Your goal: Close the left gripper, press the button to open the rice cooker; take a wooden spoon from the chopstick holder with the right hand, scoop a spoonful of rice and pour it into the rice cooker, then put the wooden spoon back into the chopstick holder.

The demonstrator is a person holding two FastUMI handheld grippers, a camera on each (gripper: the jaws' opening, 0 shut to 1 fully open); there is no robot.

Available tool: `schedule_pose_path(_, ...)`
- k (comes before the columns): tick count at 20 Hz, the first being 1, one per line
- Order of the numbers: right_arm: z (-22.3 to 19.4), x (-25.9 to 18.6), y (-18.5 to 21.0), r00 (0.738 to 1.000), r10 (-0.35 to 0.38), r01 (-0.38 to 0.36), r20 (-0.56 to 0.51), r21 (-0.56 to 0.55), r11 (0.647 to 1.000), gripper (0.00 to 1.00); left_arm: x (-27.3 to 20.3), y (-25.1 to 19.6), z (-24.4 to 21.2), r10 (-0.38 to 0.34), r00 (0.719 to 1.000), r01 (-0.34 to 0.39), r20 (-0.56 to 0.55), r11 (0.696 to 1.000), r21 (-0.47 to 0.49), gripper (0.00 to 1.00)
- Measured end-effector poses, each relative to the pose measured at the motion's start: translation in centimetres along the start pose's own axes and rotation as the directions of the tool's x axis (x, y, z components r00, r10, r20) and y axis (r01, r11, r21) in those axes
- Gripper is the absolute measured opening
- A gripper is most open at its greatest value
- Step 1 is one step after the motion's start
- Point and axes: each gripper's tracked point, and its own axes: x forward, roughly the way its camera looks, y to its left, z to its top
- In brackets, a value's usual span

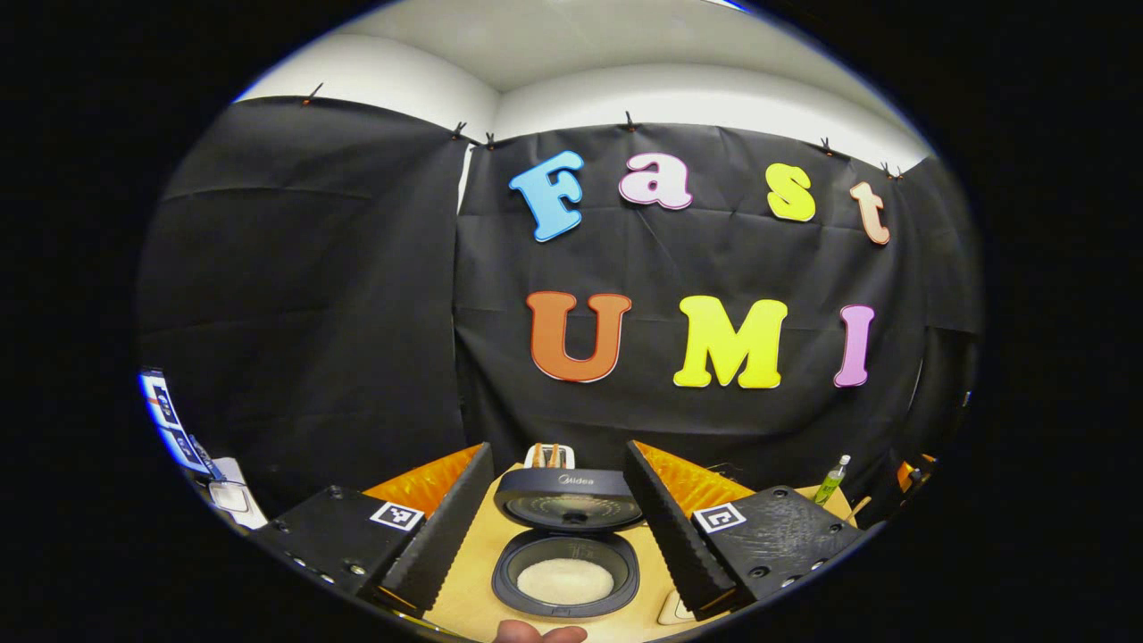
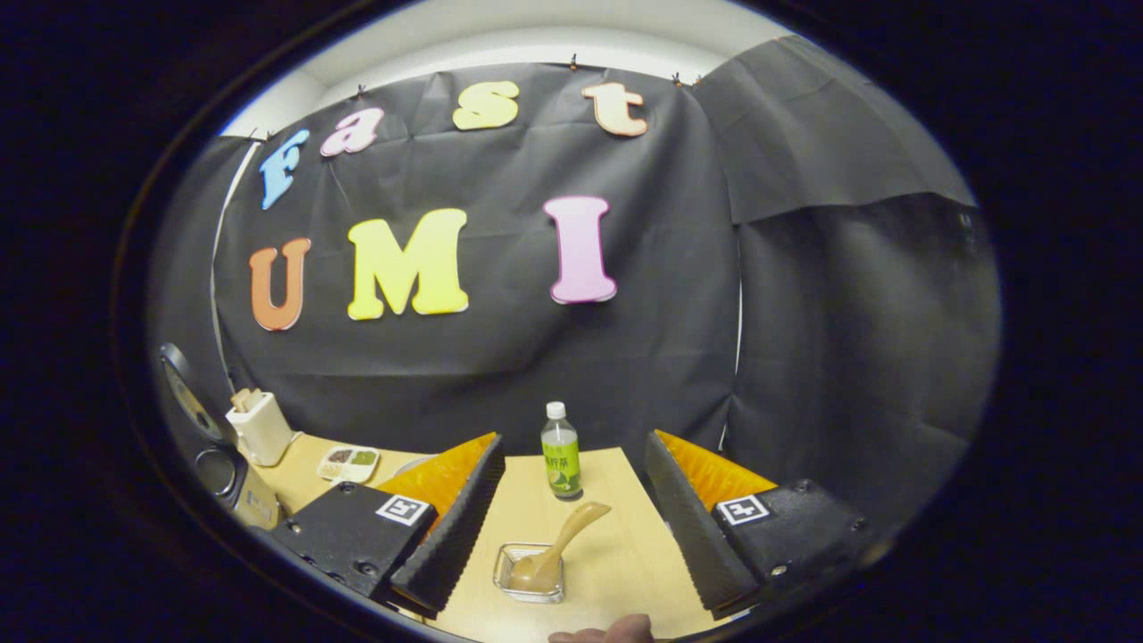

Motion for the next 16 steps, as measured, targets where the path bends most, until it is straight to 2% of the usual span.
schedule_pose_path(6,2.7,-6.3,0.8,0.998,0.030,-0.031,0.061,0.021,0.999,1.00,6.5,-1.1,0.2,-0.036,0.998,0.036,-0.058,0.999,-0.010,0.95)
schedule_pose_path(10,3.7,-10.5,0.3,0.996,0.023,-0.024,0.085,0.011,1.000,1.00,10.0,-1.6,-2.1,-0.049,0.988,0.051,-0.144,0.999,0.011,0.95)
schedule_pose_path(16,1.8,-14.2,0.0,0.998,0.011,-0.012,0.054,0.021,1.000,1.00,14.7,-1.5,-6.5,-0.042,0.957,0.057,-0.287,0.998,0.041,0.95)
